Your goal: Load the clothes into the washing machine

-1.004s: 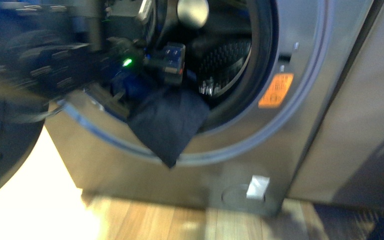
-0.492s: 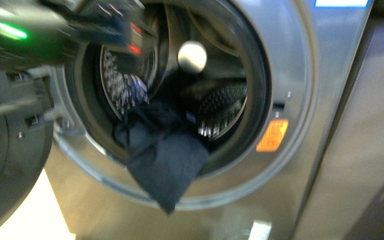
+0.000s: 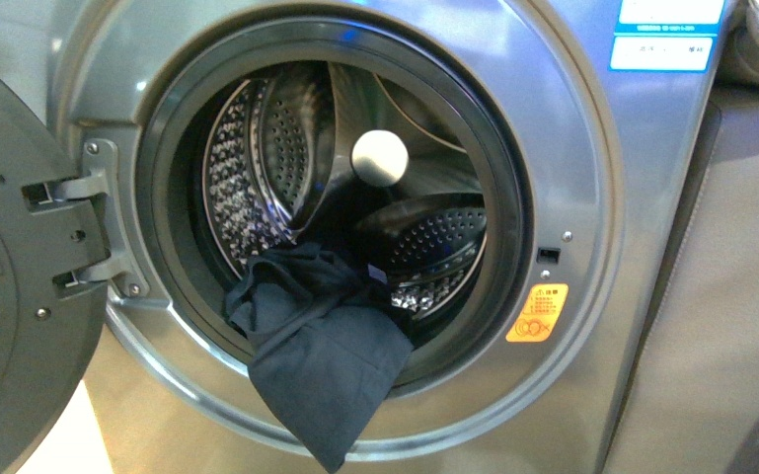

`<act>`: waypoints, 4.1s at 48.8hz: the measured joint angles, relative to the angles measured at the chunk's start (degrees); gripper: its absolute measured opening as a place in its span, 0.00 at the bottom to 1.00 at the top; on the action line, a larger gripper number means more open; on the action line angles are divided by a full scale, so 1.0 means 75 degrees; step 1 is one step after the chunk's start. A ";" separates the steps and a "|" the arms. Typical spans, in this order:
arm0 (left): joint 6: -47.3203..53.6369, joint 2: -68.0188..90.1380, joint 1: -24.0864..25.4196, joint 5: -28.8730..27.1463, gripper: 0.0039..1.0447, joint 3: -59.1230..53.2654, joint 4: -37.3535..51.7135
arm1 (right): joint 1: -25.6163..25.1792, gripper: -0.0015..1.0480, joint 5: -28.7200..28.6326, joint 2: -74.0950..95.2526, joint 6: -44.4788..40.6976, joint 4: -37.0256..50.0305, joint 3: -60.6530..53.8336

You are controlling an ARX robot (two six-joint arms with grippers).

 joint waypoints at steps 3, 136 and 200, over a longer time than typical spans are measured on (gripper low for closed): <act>-0.0009 -0.0160 0.0064 0.0119 0.20 -0.0361 0.0085 | 0.0000 0.92 0.0000 0.0000 0.0000 0.0000 0.0000; -0.0058 -0.6525 0.0938 0.0912 0.03 -0.2978 -0.3535 | -0.4986 0.02 0.1087 -1.0483 0.0833 0.1614 -1.3079; -0.0061 -0.6525 0.0938 0.0912 0.94 -0.2978 -0.3541 | -0.4986 0.93 0.1090 -1.0515 0.0831 0.1612 -1.3135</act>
